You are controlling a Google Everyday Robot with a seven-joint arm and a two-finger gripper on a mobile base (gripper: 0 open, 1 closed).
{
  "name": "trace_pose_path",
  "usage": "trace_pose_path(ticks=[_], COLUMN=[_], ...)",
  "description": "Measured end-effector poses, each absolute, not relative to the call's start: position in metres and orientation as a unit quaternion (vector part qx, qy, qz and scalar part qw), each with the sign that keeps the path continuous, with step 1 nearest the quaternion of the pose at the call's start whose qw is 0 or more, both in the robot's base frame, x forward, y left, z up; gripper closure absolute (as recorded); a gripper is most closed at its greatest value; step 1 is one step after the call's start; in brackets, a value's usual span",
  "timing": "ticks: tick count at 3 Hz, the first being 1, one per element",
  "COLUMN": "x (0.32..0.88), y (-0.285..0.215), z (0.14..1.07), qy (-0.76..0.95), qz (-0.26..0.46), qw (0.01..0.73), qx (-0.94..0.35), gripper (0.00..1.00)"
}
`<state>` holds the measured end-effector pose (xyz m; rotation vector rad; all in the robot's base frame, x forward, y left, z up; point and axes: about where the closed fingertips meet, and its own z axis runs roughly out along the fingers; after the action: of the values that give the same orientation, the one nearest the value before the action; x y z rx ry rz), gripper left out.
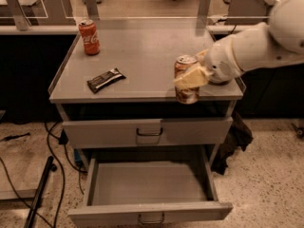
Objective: Place orange can into middle drawer
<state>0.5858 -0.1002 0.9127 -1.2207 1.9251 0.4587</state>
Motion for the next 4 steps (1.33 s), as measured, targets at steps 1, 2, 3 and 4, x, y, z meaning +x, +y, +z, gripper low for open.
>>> trace_pose_path(ticks=[1, 2, 3, 4], x=[0.505, 0.501, 0.502, 0.5], y=[-0.106, -0.108, -0.115, -0.12], z=[0.884, 0.881, 0.88, 0.841], qy=[0.754, 0.752, 0.749, 0.742], qz=[0.185, 0.174, 0.145, 0.137], qw=[0.42, 0.418, 0.416, 0.425], qx=[-0.471, -0.478, -0.494, -0.5], gripper=[1.0, 1.0, 1.0, 1.0])
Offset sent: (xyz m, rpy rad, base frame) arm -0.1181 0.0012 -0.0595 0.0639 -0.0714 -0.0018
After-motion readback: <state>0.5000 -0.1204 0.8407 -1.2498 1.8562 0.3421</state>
